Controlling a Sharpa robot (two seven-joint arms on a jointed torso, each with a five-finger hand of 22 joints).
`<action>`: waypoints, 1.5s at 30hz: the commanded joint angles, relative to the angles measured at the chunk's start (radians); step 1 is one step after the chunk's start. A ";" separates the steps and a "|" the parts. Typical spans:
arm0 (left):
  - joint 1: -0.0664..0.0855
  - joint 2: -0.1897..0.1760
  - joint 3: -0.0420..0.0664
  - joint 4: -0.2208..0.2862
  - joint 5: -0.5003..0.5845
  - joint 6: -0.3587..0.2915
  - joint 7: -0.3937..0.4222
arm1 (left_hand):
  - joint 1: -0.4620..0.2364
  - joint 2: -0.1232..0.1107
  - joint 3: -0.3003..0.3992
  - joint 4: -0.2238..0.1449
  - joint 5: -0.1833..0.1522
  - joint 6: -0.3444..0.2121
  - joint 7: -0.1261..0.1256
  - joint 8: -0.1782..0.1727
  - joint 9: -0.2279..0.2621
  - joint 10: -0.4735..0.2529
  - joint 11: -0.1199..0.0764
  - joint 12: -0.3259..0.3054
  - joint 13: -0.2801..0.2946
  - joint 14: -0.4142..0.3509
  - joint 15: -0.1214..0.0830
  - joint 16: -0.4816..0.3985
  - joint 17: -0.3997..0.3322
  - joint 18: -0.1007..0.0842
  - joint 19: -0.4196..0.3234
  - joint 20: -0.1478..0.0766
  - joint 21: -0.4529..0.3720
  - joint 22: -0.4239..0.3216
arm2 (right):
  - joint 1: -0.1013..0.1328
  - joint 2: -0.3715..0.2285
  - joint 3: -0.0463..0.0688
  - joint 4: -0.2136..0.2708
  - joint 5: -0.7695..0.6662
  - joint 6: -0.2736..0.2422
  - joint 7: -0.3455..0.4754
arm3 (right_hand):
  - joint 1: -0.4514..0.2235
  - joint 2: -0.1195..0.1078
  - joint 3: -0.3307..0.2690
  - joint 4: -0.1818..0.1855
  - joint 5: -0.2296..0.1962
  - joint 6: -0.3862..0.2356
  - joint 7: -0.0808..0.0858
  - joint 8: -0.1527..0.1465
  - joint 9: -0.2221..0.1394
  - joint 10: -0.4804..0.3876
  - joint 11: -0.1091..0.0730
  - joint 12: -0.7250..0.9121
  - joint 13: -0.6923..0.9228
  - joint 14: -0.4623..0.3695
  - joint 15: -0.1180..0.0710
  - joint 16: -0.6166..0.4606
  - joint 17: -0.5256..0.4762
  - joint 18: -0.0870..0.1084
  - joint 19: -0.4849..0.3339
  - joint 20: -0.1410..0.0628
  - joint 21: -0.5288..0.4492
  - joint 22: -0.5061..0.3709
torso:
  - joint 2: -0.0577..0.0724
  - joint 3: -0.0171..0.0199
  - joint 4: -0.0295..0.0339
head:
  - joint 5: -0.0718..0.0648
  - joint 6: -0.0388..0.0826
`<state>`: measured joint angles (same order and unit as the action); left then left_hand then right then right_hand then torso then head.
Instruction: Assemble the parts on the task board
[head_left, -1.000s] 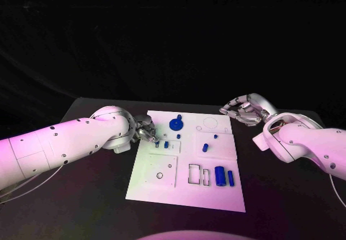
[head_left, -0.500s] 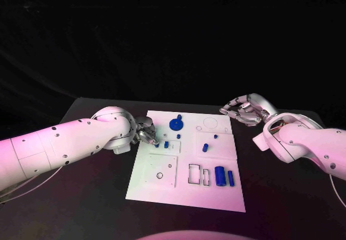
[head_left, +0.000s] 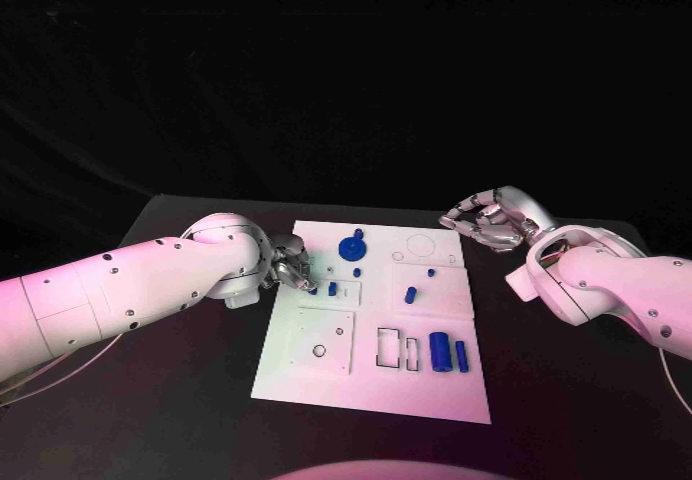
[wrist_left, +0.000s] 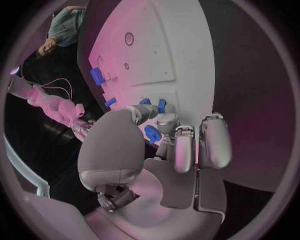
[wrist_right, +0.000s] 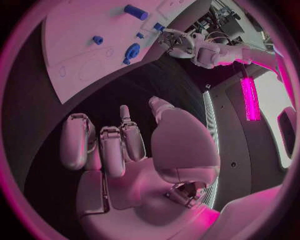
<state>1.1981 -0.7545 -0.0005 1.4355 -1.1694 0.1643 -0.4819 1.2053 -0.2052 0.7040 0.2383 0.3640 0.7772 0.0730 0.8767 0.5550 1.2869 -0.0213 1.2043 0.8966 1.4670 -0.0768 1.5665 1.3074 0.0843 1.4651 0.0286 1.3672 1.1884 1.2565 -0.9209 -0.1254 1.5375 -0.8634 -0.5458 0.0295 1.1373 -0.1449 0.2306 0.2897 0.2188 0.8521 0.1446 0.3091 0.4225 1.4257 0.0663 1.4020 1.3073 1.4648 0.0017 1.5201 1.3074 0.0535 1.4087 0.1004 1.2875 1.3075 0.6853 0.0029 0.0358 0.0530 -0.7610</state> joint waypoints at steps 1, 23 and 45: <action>-0.002 0.000 -0.001 0.000 -0.011 0.026 -0.006 | 0.009 0.000 0.171 -0.164 0.003 0.019 -0.014 0.004 0.025 0.008 0.000 0.006 0.001 0.104 -0.006 0.004 0.263 -0.012 0.004 -0.005 0.005 0.001 | -0.001 0.000 0.000 0.001 -0.004 0.009 0.005 | 0.001 0.012 -0.007 0.001 0.003 -0.006 0.003 0.006 0.002 -0.002 -0.001 -0.005 0.081 0.072 -0.008 -0.005 0.110 0.019 -0.003 -0.002 -0.005 0.040 | 0.000 0.0001 0.0002 | 0.000 0.001; -0.003 0.014 -0.001 -0.005 -0.004 0.014 -0.012 | -0.001 -0.007 0.178 -0.166 0.013 0.027 -0.016 0.008 0.025 0.014 -0.002 0.006 0.000 0.104 -0.008 0.004 0.263 -0.012 0.004 -0.007 0.006 0.001 | -0.001 -0.001 0.000 0.001 -0.004 0.008 0.006 | 0.001 0.012 -0.007 0.001 0.003 -0.006 0.003 0.006 0.002 -0.002 -0.001 -0.005 0.081 0.072 -0.008 -0.005 0.110 0.019 -0.003 -0.002 -0.005 0.040 | 0.001 0.0002 -0.0014 | 0.000 -0.001; -0.003 0.031 -0.005 -0.034 0.017 0.035 -0.015 | -0.065 -0.016 0.151 -0.147 0.018 0.055 -0.037 0.031 0.031 0.042 -0.017 0.003 -0.001 0.104 -0.020 0.004 0.263 -0.013 0.005 -0.017 0.008 0.007 | -0.002 -0.001 0.000 0.000 -0.004 0.008 0.007 | 0.002 0.016 -0.013 0.001 0.006 -0.006 0.003 0.007 0.003 -0.002 -0.001 -0.005 0.081 0.072 -0.009 -0.005 0.110 0.019 -0.003 -0.002 -0.006 0.040 | 0.001 0.0006 -0.0012 | -0.003 -0.006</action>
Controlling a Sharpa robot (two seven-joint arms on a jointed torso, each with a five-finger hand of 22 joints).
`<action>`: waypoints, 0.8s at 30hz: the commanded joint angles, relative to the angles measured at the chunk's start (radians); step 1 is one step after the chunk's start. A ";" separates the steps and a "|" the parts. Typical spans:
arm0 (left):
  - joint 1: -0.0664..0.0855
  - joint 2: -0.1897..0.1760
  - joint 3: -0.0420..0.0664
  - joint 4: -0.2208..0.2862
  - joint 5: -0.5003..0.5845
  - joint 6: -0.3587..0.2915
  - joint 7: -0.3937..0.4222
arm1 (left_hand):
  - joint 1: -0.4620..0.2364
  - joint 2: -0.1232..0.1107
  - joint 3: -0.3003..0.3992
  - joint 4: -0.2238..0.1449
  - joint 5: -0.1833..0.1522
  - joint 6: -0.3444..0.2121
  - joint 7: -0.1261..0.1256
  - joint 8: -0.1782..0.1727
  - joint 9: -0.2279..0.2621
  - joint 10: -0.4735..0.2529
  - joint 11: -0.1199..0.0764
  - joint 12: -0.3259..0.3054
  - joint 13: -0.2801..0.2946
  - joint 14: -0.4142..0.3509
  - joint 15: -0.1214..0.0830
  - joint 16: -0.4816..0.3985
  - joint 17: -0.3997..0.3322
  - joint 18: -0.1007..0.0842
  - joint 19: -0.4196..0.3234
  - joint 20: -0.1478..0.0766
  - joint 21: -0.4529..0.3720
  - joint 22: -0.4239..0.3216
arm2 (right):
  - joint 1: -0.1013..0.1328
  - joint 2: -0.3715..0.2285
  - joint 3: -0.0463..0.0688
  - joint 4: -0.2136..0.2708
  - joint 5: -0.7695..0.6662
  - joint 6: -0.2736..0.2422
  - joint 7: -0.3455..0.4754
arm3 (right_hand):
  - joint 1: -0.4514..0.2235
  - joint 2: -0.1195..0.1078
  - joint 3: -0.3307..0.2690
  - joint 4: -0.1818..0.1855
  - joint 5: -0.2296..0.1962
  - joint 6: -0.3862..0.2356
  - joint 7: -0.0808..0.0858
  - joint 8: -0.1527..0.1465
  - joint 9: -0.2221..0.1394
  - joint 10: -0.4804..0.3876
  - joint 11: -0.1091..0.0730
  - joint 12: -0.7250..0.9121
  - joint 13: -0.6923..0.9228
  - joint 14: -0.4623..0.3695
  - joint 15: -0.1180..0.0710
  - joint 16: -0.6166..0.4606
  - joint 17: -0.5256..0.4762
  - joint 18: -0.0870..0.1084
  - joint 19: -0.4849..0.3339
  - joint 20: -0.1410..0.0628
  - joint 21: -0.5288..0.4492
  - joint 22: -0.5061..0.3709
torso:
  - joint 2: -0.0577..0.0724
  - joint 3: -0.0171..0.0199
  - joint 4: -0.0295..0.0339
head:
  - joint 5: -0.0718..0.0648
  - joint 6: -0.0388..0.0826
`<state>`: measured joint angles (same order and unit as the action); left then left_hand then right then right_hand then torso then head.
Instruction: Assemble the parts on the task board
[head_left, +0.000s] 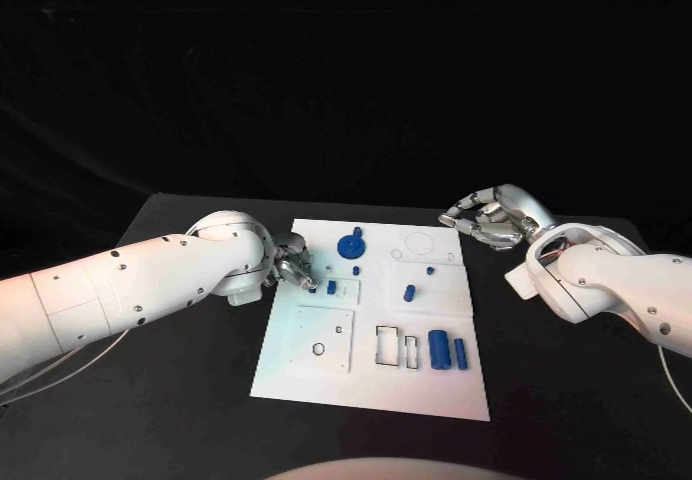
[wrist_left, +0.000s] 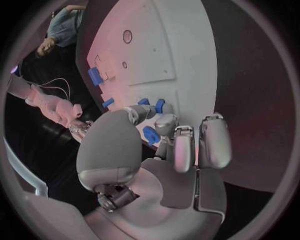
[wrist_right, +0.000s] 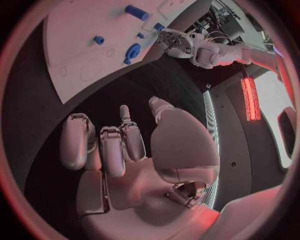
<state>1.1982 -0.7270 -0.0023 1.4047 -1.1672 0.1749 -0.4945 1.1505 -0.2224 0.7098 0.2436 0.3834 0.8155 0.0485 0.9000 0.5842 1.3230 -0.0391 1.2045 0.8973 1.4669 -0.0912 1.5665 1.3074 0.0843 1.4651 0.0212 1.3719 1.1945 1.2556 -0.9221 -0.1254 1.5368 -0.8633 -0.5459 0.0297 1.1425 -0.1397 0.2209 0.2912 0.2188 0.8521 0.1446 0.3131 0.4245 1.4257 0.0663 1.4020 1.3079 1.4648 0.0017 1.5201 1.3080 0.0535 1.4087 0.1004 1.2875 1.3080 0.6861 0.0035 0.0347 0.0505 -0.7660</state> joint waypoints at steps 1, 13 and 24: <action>-0.004 0.004 -0.003 -0.005 0.016 0.023 -0.002 | -0.013 0.002 0.141 -0.150 -0.002 0.017 -0.014 0.008 0.002 0.006 0.000 0.003 -0.001 0.104 -0.006 0.004 0.263 -0.013 0.005 -0.010 0.004 0.001 | -0.001 0.000 0.000 0.000 -0.004 0.007 0.007 | -0.003 0.011 -0.005 -0.001 0.007 -0.006 0.003 0.003 0.001 -0.003 -0.001 -0.006 0.079 0.071 -0.009 -0.005 0.108 0.019 -0.004 -0.002 -0.008 0.038 | 0.000 0.0000 -0.0005 | 0.000 -0.001; -0.004 0.010 -0.004 -0.024 0.019 0.021 -0.004 | -0.099 -0.011 -0.026 -0.047 -0.017 0.036 -0.027 -0.003 -0.009 0.002 -0.009 0.001 -0.002 0.104 -0.015 0.004 0.263 -0.013 0.006 -0.019 0.001 0.001 | -0.001 0.000 0.000 -0.001 -0.003 0.007 0.008 | -0.005 0.013 -0.008 0.001 0.007 -0.007 0.003 0.003 0.001 -0.003 -0.001 -0.006 0.079 0.071 -0.009 -0.005 0.108 0.019 -0.005 -0.002 -0.010 0.037 | -0.001 0.0002 0.0002 | -0.002 -0.003; -0.004 0.008 -0.004 -0.035 0.018 0.009 -0.003 | -0.108 -0.018 -0.124 0.012 -0.017 0.047 -0.026 -0.010 -0.016 0.001 -0.009 0.002 0.001 0.104 -0.015 0.004 0.263 -0.013 0.007 -0.020 -0.001 0.002 | -0.001 -0.001 0.000 0.000 -0.002 0.005 0.009 | -0.007 0.015 -0.009 0.001 0.008 -0.008 0.003 0.003 0.002 -0.004 -0.001 -0.007 0.078 0.071 -0.009 -0.005 0.108 0.020 -0.006 -0.002 -0.011 0.036 | -0.001 -0.0002 0.0004 | -0.003 0.003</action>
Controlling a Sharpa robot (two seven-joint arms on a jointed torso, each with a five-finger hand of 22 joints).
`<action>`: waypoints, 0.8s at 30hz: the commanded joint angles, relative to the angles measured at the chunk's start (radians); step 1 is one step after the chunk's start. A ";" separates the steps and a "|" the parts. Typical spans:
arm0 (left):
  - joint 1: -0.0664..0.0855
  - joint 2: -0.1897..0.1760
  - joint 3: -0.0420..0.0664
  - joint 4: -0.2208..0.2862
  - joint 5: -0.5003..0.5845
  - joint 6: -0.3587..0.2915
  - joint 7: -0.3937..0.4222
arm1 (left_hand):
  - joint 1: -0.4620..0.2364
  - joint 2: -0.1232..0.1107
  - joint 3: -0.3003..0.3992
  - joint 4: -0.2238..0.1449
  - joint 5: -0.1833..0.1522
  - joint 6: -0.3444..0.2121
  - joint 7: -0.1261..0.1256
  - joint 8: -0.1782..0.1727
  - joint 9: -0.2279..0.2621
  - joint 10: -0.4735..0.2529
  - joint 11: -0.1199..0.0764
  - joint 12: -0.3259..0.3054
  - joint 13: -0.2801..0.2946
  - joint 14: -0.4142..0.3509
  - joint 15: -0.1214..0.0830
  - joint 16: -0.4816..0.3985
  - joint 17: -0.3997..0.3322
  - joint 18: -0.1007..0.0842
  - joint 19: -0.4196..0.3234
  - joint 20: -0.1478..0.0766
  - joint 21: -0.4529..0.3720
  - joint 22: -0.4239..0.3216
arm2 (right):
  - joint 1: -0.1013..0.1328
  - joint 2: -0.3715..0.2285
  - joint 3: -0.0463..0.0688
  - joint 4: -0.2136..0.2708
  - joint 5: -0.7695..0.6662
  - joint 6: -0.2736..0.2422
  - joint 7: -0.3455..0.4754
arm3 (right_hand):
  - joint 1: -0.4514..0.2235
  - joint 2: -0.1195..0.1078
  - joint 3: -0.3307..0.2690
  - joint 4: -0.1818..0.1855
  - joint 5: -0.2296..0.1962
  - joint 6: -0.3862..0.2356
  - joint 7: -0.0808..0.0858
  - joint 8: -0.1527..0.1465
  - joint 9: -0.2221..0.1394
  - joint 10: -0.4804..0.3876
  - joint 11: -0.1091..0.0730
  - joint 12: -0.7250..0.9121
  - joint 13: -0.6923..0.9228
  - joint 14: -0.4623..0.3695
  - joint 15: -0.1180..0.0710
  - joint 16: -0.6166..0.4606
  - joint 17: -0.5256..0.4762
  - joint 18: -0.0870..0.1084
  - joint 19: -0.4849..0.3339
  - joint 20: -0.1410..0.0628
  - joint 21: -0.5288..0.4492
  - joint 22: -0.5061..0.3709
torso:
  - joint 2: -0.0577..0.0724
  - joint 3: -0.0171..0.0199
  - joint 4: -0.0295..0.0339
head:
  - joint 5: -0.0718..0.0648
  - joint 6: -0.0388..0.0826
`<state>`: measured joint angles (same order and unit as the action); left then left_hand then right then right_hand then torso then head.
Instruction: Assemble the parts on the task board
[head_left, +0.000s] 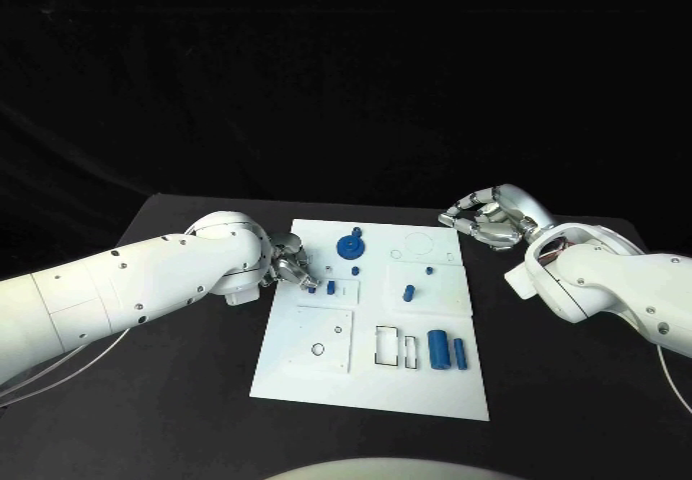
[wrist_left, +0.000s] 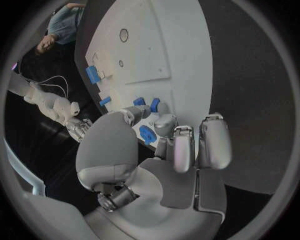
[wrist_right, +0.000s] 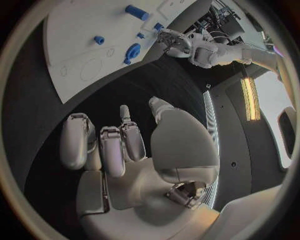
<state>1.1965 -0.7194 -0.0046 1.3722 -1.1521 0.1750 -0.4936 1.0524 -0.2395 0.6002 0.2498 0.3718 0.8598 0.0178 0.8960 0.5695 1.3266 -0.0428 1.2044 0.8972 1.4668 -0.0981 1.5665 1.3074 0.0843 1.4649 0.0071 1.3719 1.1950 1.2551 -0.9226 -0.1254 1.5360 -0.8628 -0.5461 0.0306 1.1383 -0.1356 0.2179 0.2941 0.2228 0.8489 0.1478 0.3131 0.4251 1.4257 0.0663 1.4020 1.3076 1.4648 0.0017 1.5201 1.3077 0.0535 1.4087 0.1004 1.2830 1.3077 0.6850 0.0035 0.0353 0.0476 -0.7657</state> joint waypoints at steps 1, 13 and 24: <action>-0.003 0.000 -0.001 -0.003 0.001 0.009 -0.004 | -0.010 -0.001 -0.014 0.006 -0.006 0.003 0.004 -0.006 -0.001 -0.003 -0.006 0.002 0.001 0.104 -0.008 0.004 0.263 -0.013 0.007 -0.006 -0.001 0.002 | -0.001 0.000 0.000 0.001 -0.003 0.005 0.009 | -0.003 0.010 -0.006 -0.002 0.004 -0.004 0.000 0.003 0.001 -0.004 -0.001 -0.007 0.079 0.071 -0.009 -0.005 0.108 0.020 -0.006 -0.002 -0.007 0.037 | 0.000 -0.0001 -0.0003 | 0.000 0.002; -0.003 -0.007 0.000 -0.002 -0.004 -0.022 -0.001 | -0.032 -0.001 -0.086 0.042 -0.005 0.008 0.006 -0.009 -0.005 -0.003 -0.004 0.003 0.003 0.104 -0.007 0.004 0.263 -0.013 0.008 -0.005 -0.002 0.001 | -0.001 -0.001 0.000 0.000 -0.002 0.005 0.010 | -0.006 0.012 -0.010 -0.002 0.003 -0.006 0.000 0.003 0.001 -0.004 -0.001 -0.007 0.079 0.072 -0.009 -0.005 0.109 0.020 -0.005 -0.002 -0.006 0.037 | 0.001 -0.0007 -0.0001 | -0.002 0.007; -0.003 -0.019 0.001 0.005 0.111 -0.175 0.048 | -0.105 0.015 -0.179 0.045 -0.024 -0.011 0.014 -0.028 -0.013 -0.028 0.003 -0.023 -0.038 0.102 -0.002 0.001 0.256 -0.012 0.006 -0.002 -0.007 -0.004 | -0.003 -0.001 0.000 0.000 -0.001 0.004 0.010 | -0.006 0.012 -0.010 -0.002 0.003 -0.006 0.000 0.003 0.001 -0.004 -0.001 -0.007 0.079 0.072 -0.009 -0.005 0.109 0.020 -0.005 -0.002 -0.006 0.037 | -0.001 -0.0004 -0.0001 | -0.004 0.011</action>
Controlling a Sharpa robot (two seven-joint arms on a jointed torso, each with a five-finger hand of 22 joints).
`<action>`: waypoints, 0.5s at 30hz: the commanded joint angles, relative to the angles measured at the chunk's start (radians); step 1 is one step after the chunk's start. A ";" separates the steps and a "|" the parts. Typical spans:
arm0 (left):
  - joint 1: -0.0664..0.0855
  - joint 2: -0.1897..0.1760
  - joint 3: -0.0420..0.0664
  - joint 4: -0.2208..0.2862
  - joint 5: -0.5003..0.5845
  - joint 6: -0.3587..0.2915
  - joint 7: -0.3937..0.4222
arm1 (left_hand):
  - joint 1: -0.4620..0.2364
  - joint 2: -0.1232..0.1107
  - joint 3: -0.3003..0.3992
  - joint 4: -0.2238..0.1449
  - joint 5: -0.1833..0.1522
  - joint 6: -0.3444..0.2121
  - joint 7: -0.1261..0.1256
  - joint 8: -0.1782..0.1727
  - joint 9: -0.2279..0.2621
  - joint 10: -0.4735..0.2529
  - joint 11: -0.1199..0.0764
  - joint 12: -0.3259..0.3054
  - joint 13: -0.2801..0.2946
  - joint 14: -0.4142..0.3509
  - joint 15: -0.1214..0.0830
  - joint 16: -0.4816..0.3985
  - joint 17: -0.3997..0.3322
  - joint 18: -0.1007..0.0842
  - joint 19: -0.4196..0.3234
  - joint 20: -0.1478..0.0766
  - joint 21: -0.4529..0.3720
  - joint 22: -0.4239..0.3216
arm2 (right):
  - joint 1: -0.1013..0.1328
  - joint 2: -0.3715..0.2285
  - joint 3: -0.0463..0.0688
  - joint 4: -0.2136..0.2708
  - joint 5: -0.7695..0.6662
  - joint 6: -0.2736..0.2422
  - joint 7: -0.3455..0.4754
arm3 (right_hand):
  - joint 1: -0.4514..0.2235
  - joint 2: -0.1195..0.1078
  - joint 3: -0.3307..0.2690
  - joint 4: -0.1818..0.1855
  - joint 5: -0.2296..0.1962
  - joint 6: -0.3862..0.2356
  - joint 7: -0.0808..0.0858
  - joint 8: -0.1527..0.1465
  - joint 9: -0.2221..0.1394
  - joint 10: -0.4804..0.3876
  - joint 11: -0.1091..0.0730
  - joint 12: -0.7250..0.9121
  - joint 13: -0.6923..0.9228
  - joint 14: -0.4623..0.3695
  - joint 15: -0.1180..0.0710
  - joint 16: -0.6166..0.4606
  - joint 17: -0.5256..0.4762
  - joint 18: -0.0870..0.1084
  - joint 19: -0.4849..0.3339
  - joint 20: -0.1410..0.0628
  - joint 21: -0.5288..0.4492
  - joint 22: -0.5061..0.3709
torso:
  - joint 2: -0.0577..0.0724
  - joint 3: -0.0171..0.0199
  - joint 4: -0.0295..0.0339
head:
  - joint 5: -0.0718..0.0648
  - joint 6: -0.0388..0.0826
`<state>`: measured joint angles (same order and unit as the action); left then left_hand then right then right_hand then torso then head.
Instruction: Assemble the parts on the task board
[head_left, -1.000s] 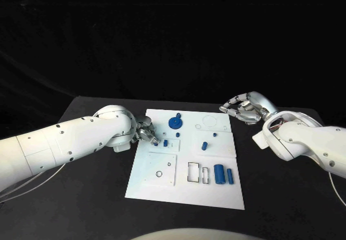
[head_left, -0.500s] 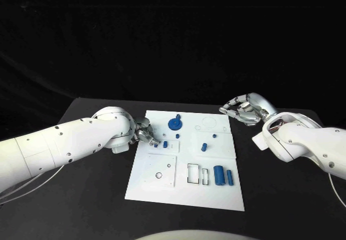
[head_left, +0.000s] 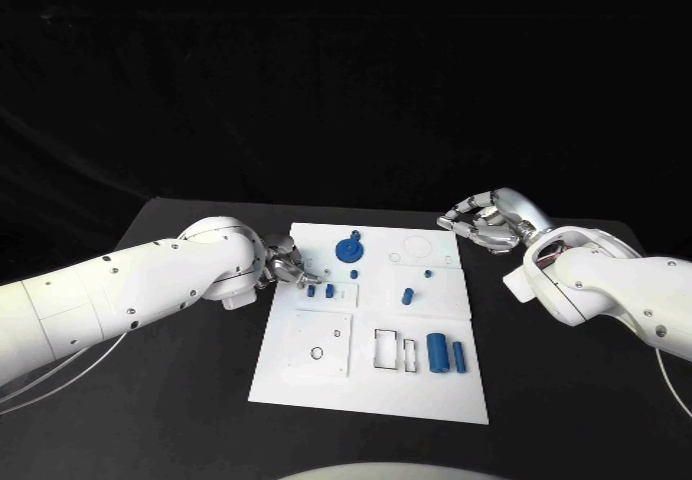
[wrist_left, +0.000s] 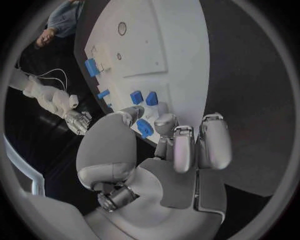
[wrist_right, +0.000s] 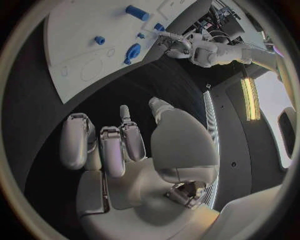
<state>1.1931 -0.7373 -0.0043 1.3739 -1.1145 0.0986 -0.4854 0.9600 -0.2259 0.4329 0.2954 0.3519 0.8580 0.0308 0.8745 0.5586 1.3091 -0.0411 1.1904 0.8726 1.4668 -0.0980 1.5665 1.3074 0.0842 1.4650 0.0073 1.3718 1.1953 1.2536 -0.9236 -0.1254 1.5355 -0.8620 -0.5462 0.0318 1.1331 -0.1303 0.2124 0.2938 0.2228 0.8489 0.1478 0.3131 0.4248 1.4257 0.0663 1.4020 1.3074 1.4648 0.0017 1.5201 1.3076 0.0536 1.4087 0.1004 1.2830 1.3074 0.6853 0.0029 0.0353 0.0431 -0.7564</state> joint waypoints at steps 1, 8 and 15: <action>0.000 -0.004 0.001 0.004 0.091 -0.120 0.053 | -0.015 0.003 -0.018 -0.001 -0.003 -0.019 0.004 -0.013 -0.005 -0.023 0.003 -0.022 -0.034 0.101 -0.001 0.000 0.253 -0.011 0.004 -0.001 -0.010 -0.009 | -0.001 0.000 0.000 0.000 -0.002 0.004 0.009 | -0.001 0.007 -0.005 -0.001 0.003 -0.006 0.000 0.003 0.002 -0.004 0.000 -0.007 0.079 0.072 -0.009 -0.005 0.109 0.020 -0.005 -0.002 -0.006 0.038 | -0.001 0.0007 0.0001 | -0.001 0.002; 0.000 -0.014 0.003 0.007 0.181 -0.238 0.161 | 0.027 0.013 -0.087 -0.001 0.005 -0.173 0.071 -0.120 -0.060 -0.203 0.063 -0.192 -0.286 0.086 0.049 -0.024 0.203 0.004 -0.032 0.034 -0.071 -0.103 | -0.002 -0.002 0.000 0.000 -0.002 0.003 0.008 | -0.001 0.007 -0.005 -0.001 0.003 -0.006 0.000 0.003 0.002 -0.004 0.000 -0.007 0.079 0.072 -0.009 -0.005 0.109 0.020 -0.005 -0.002 -0.006 0.038 | 0.000 0.0006 0.0001 | -0.004 0.005; -0.002 -0.006 0.002 0.010 0.181 -0.297 0.334 | 0.243 0.012 -0.075 -0.023 0.010 -0.242 0.127 -0.132 -0.094 -0.409 0.119 -0.317 -0.372 -0.122 0.101 -0.276 -0.200 0.095 -0.285 0.082 -0.453 -0.628 | -0.002 -0.004 0.000 -0.001 -0.002 0.002 0.008 | -0.001 0.007 -0.005 -0.001 0.003 -0.006 0.000 0.003 0.002 -0.004 0.000 -0.007 0.079 0.072 -0.009 -0.005 0.109 0.020 -0.005 -0.002 -0.006 0.038 | 0.000 -0.0001 0.0012 | -0.011 0.008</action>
<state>1.1929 -0.7486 -0.0028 1.3780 -0.9569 -0.1263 -0.2966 1.1807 -0.2143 0.3518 0.2696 0.3603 0.6208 0.1526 0.7463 0.4679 0.9152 0.0739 0.8843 0.5096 1.3610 0.0003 1.3126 1.1334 0.1709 1.2078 0.0840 0.9615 0.6228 1.2526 -0.9274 -0.1254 1.5347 -0.8615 -0.5466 0.0321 1.1331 -0.1304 0.2119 0.2932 0.2228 0.8489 0.1478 0.3130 0.4255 1.4257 0.0663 1.4012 1.3074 1.4648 0.0017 1.5201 1.3074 0.0536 1.4087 0.1004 1.2821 1.3073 0.6847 0.0035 0.0360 0.0348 -0.7493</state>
